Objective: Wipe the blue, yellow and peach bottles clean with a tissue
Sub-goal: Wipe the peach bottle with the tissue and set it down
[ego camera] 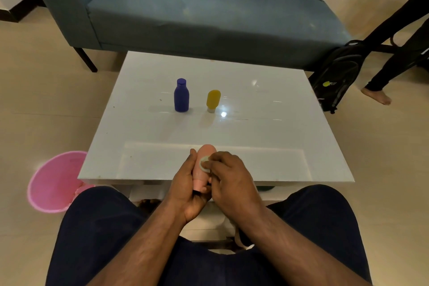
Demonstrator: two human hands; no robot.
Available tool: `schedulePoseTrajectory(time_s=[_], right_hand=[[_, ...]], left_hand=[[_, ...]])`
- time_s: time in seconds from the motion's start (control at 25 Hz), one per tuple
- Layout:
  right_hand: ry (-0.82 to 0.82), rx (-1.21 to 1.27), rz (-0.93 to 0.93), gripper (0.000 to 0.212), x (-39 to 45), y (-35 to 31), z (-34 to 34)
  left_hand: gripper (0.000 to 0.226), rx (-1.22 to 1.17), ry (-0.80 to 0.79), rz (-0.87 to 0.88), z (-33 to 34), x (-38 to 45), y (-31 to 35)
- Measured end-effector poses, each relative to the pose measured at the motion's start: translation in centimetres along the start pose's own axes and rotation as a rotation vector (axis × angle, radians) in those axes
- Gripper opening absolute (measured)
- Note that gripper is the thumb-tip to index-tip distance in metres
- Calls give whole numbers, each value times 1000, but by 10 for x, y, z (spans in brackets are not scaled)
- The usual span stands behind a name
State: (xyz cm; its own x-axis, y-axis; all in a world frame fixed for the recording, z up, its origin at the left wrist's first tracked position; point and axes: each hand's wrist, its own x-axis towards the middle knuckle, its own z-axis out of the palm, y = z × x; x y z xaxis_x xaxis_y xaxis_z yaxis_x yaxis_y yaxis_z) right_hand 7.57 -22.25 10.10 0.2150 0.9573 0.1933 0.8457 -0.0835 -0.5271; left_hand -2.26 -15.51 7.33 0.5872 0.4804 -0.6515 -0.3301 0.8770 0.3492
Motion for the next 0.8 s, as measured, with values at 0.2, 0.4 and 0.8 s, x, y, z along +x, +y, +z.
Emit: schedulePoseTrajectory(time_s=[0.2, 0.4, 0.8], right_hand=[[91, 52, 118, 20, 22, 12, -7], [-9, -10, -21, 26, -6, -7, 2], [0, -2, -35, 21, -6, -16, 3]], left_hand=[[56, 6, 8, 0, 6, -3, -1], [68, -35, 26, -40, -2, -2, 2], [63, -38, 19, -26, 0, -2, 2]])
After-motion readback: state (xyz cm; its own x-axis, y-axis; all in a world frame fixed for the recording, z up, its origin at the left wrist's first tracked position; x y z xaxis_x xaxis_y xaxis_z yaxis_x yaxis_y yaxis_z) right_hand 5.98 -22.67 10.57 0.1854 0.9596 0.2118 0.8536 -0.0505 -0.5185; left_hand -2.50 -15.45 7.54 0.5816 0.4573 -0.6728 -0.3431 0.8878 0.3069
